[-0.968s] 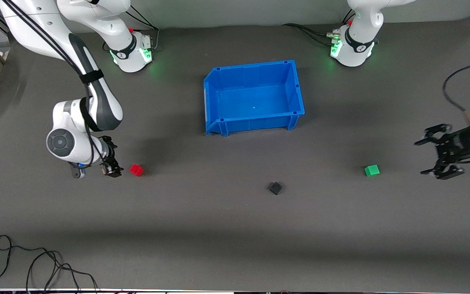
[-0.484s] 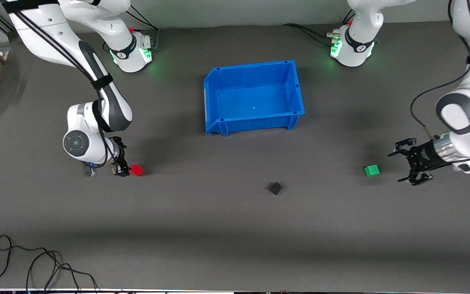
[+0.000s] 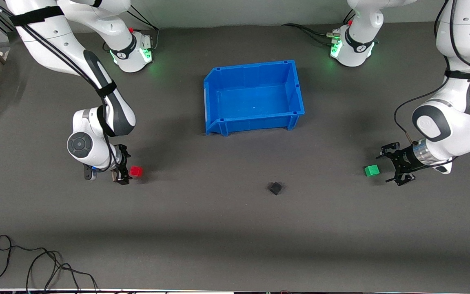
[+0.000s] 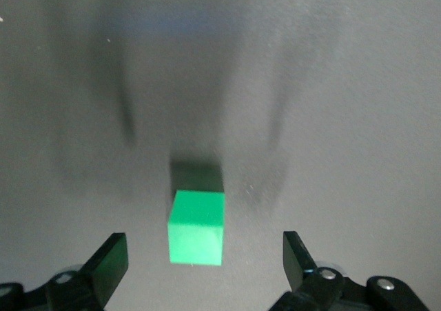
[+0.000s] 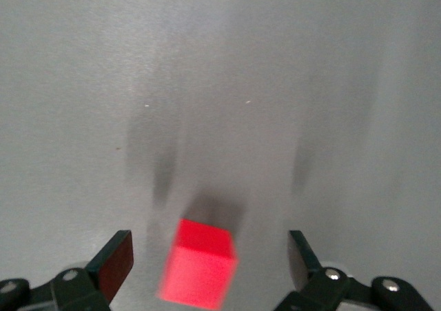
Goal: Attach green and red cubes to black cube
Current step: 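Close the right gripper on the red cube while the left gripper grasps the green cube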
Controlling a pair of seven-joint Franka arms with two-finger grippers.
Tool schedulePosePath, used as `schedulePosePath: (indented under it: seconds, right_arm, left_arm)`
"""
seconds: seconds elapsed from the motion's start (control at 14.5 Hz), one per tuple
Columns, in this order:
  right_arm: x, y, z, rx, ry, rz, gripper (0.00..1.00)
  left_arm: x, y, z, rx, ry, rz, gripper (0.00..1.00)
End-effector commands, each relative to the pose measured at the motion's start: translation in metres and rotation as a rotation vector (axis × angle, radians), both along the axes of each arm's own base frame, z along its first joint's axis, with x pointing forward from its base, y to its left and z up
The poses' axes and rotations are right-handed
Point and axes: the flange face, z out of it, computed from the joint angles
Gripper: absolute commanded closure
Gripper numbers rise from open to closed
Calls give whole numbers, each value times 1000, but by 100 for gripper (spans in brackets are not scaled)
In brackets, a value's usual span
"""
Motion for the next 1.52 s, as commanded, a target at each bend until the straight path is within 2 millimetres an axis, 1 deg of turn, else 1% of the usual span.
schedulePosePath:
  seconds: [0.0, 0.21, 0.28, 0.35, 0.41, 0.48, 0.55, 0.62, 0.69, 0.76, 0.83, 0.9, 1.04, 1.18, 1.24, 1.31, 1.38, 1.45]
  right_arm:
    - [8, 4, -4, -1, -12, -31, 1]
    - [9, 4, -7, 2, -11, -60, 1]
    - [8, 8, -12, 0, -6, -67, 1]
    - [5, 18, -19, -4, 4, -63, 1]
    - [4, 22, -23, -7, 9, -64, 1]
    - [6, 24, -22, -7, 4, -63, 4]
    - [7, 23, -21, -8, 1, -62, 18]
    - [8, 24, -21, -11, -1, -57, 43]
    - [12, 24, -17, -10, -9, -52, 57]
    - [14, 23, -13, -10, -12, -46, 57]
    - [14, 22, -12, -16, -12, -39, 57]
    - [14, 18, -11, -29, -13, -28, 55]
    - [13, 15, -17, -37, -4, -28, 56]
    - [12, 16, -17, -37, -3, -26, 76]
    - [13, 17, -15, -36, -6, -24, 78]
    - [14, 17, -15, -36, -8, -21, 79]
    - [16, 17, -10, -34, -17, -18, 79]
    - [23, 20, 0, -30, -37, -12, 80]
  left_arm:
    - [-13, -2, -9, -7, -11, -11, 0]
    - [-20, -4, -23, -2, 1, -29, 0]
    - [-21, -8, -27, 2, 2, -30, 0]
    - [-20, -9, -28, 0, 0, -31, 0]
    - [-21, -9, -29, -5, 3, -23, 2]
    - [-21, -8, -30, -5, 3, -20, 13]
    - [-20, -9, -30, -4, 2, -22, 34]
    - [-20, -9, -30, -3, 1, -21, 49]
    - [-20, -9, -29, -3, -1, -21, 62]
    - [-20, -10, -29, -4, -1, -23, 71]
    - [-19, -10, -29, -4, -2, -21, 72]
    - [-18, -10, -28, -4, -4, -22, 72]
    - [-11, -7, -20, -11, -14, -13, 72]
    - [-6, -8, -14, -14, -23, -10, 72]
    - [-6, -6, -14, -17, -23, -3, 72]
    - [-2, -6, -11, -17, -33, -2, 72]
    - [5, -7, -4, -22, -43, -2, 72]
    - [16, -10, 7, -46, -46, -11, 72]
